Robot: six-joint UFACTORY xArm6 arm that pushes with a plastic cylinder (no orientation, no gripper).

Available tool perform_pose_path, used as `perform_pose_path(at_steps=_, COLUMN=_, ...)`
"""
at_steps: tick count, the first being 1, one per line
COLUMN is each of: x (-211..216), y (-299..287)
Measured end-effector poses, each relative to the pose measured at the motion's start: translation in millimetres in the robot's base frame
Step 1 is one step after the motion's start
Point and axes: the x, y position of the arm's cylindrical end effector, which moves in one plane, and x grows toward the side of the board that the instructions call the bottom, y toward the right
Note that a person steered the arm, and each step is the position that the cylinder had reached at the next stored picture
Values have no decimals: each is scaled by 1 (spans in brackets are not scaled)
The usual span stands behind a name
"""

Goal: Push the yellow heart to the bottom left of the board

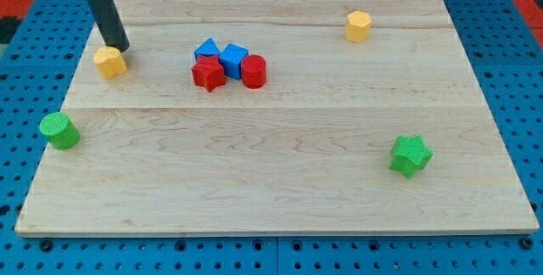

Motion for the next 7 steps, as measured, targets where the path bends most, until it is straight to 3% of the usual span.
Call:
perform_pose_path(at_steps=2, x=34, y=0)
perform_pose_path(at_steps=7, x=47, y=-23)
